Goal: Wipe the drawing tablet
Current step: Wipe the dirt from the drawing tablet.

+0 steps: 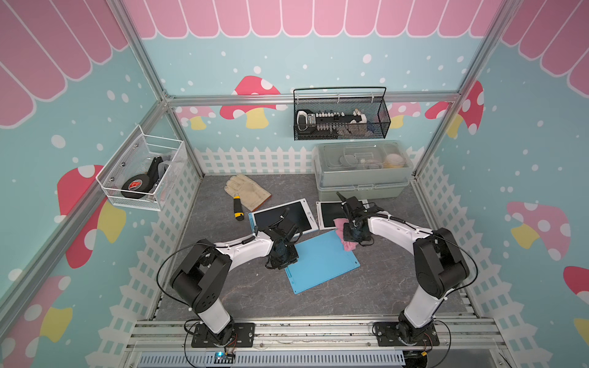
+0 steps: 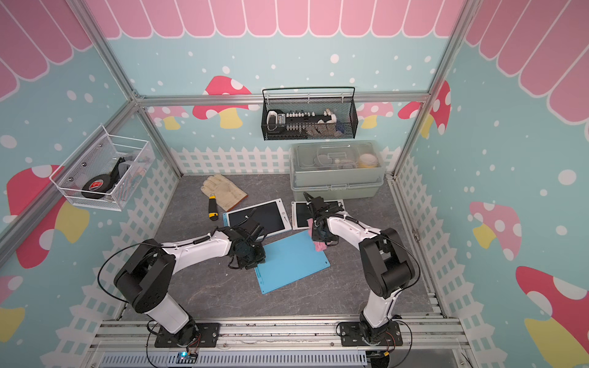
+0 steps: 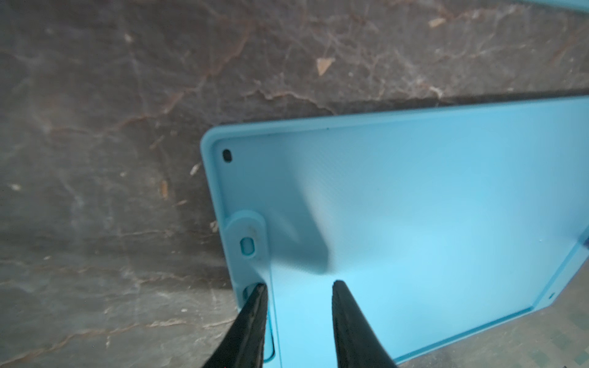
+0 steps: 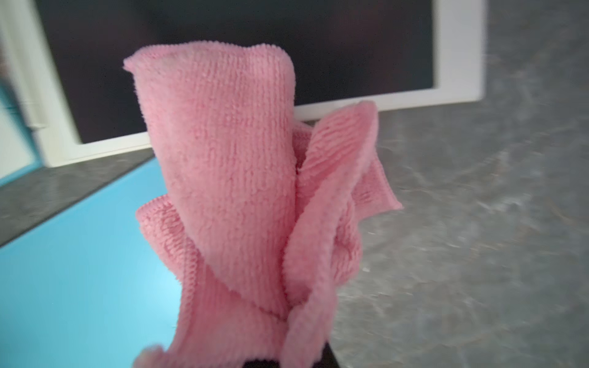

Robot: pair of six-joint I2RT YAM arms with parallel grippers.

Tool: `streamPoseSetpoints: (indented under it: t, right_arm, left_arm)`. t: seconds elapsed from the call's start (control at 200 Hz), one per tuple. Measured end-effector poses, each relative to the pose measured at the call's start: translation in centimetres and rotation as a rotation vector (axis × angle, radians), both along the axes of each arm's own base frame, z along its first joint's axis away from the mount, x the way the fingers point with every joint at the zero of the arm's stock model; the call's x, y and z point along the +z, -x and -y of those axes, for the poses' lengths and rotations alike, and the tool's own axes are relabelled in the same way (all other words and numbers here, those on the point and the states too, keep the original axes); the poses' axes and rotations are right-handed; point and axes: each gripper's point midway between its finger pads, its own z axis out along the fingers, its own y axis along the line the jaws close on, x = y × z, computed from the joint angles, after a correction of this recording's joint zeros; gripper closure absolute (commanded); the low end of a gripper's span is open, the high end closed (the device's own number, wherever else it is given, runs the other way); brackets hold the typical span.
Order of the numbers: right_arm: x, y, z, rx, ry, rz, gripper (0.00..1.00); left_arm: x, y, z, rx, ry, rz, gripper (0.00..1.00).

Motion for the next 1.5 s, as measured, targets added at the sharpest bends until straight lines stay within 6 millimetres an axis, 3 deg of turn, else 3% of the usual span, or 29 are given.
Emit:
streamPoseSetpoints:
  t: [0.145,0.2,0.265,0.335,0.43,0.525,0.575,0.63,0.76,0.971,1.086,1.161,1.266,1.366,1.496]
  right_arm:
    - [0.8,2.4,8.0,-0.172,0.107,-0.029,1.00]
    - [2.1,3.2,9.4,-0.204,0.128,-0.009,1.00]
    - [4.2,3.5,9.5,-0.202,0.130,0.055,1.00]
    - [6.9,3.2,7.6,-0.149,0.123,0.146,1.00]
    - [9.6,2.7,1.2,0.014,0.085,0.237,1.00]
    - [10.0,2.9,-4.8,0.138,0.040,0.264,1.00]
    - [9.4,3.3,-6.4,0.162,0.030,0.256,1.00]
    - [8.8,3.8,-6.8,0.162,0.033,0.243,1.00]
    - [9.3,4.7,-4.6,0.087,0.078,0.262,1.00]
    - [14.9,8.0,1.9,-0.086,0.150,0.391,1.00]
    - [16.5,10.0,4.8,-0.140,0.171,0.429,1.00]
    - [16.4,10.7,5.3,-0.123,0.157,0.429,1.00]
    - [14.5,10.6,3.5,-0.040,0.095,0.386,1.00]
    - [11.6,9.4,0.8,0.042,0.061,0.326,1.00]
    - [8.2,7.5,-2.7,0.130,0.014,0.269,1.00]
  left_arm:
    - [0.0,0.0,0.0,0.000,0.000,0.001,0.64]
    - [0.1,0.0,0.0,0.000,0.000,0.001,0.64]
    - [0.1,-0.1,-0.2,0.001,-0.008,0.006,0.64]
    - [0.1,-0.1,-0.4,0.005,-0.021,0.010,0.64]
    - [0.1,-0.2,-0.8,0.003,-0.039,0.013,0.64]
    - [0.2,-0.2,-1.0,0.004,-0.050,0.013,0.63]
    - [0.2,-0.2,-1.0,0.001,-0.054,0.013,0.60]
    - [0.3,-0.2,-1.1,-0.002,-0.058,0.014,0.56]
    - [1.2,-0.1,-1.6,-0.010,-0.073,0.034,0.46]
    - [6.3,-1.0,-2.2,0.023,0.006,0.159,0.43]
    - [6.3,-0.9,-3.8,0.070,0.034,0.160,0.43]
    - [4.8,0.1,-5.1,0.092,0.023,0.115,0.44]
    - [3.1,1.5,-5.5,0.086,0.033,0.060,0.45]
    - [3.0,1.6,-4.3,0.052,0.060,0.056,0.45]
    - [3.7,1.5,-1.0,-0.022,0.084,0.077,0.47]
